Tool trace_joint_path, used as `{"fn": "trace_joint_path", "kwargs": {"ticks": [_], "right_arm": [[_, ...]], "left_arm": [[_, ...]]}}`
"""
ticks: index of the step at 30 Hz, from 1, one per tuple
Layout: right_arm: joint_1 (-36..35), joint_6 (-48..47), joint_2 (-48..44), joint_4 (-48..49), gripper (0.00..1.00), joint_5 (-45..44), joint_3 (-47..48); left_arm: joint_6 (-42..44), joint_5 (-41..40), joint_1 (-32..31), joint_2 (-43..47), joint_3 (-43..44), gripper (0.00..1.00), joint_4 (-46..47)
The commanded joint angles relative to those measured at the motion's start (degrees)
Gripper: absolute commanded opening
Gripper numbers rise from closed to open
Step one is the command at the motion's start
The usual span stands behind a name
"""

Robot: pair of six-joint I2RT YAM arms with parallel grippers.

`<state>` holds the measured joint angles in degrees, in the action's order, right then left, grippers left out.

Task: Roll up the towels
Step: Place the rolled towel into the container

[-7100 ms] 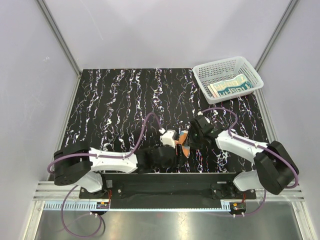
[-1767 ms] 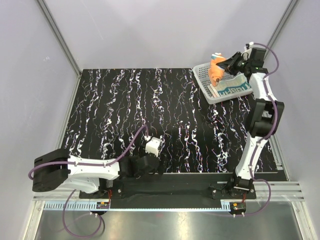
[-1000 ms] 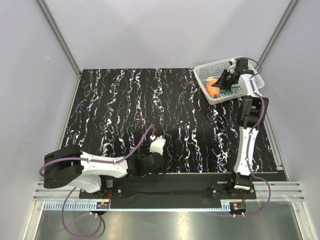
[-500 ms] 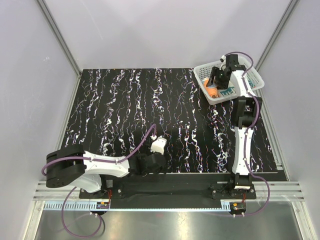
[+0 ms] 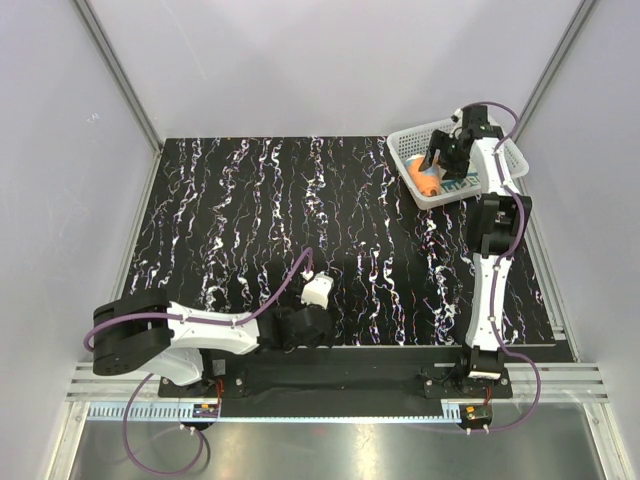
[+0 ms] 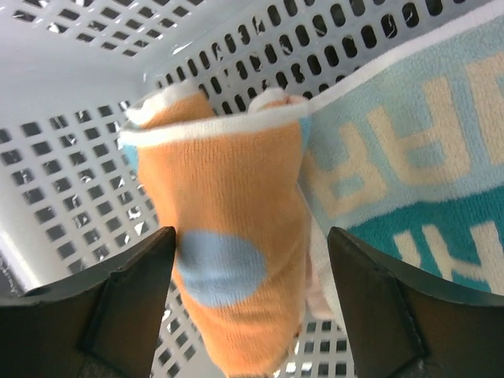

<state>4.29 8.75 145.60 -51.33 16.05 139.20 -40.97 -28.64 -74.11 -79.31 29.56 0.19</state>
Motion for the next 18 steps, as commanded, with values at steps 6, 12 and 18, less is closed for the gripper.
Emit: {"fn": "trace_joint_path", "kwargs": {"ticks": [6,12,18], "right_arm": [[0.2,2.1,-9.9,-1.7,0.86,4.6,2.4],[0.3,2.5,-12.6,-1.1,0.87,5.8,0.6],[0.3,5.1,-17.7,5.0,0.86,10.0,-9.3]], "left_arm": [[0.4,-0.1,0.3,-0.6,1.6,0.83,3.2],[0.4,-0.1,0.3,-0.7,1.9,0.83,3.2],[0.3,-0.2,0.3,-0.7,1.7,0.83,3.2]]}}
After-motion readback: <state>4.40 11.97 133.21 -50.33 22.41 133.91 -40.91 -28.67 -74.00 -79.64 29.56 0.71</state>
